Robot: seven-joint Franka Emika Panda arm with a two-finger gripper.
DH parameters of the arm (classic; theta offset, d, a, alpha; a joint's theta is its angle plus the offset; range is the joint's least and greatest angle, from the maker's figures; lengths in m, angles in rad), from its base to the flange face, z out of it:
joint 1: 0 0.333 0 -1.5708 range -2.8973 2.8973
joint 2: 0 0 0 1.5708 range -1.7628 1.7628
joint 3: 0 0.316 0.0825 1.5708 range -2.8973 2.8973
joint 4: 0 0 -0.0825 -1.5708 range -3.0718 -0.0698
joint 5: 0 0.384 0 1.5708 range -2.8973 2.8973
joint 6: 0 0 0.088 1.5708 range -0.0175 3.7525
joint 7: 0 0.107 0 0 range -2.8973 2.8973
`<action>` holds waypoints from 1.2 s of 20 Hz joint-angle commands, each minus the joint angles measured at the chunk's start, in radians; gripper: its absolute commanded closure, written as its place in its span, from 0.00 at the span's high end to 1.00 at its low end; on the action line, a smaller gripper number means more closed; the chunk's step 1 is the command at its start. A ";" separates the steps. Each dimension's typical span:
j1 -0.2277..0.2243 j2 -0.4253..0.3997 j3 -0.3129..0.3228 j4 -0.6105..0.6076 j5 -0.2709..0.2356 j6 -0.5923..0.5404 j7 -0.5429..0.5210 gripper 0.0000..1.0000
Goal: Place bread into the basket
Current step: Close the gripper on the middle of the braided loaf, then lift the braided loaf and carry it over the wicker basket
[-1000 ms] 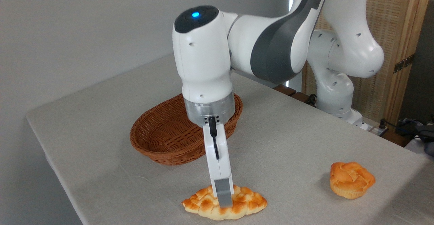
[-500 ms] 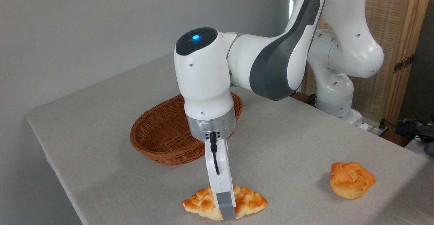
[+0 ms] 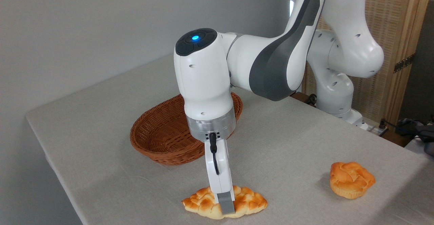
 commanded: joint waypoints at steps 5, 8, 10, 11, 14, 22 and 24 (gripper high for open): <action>-0.007 -0.074 0.012 0.054 -0.095 -0.018 -0.033 0.39; -0.012 -0.091 0.000 0.130 -0.155 -0.114 -0.143 0.45; -0.018 -0.103 -0.011 0.166 -0.203 -0.171 -0.249 0.45; -0.019 -0.112 -0.034 0.171 -0.226 -0.185 -0.309 0.45; -0.019 -0.123 -0.127 0.171 -0.258 -0.188 -0.539 0.45; -0.021 -0.117 -0.298 0.171 -0.257 -0.254 -0.754 0.46; -0.021 -0.117 -0.298 0.171 -0.255 -0.306 -0.765 0.61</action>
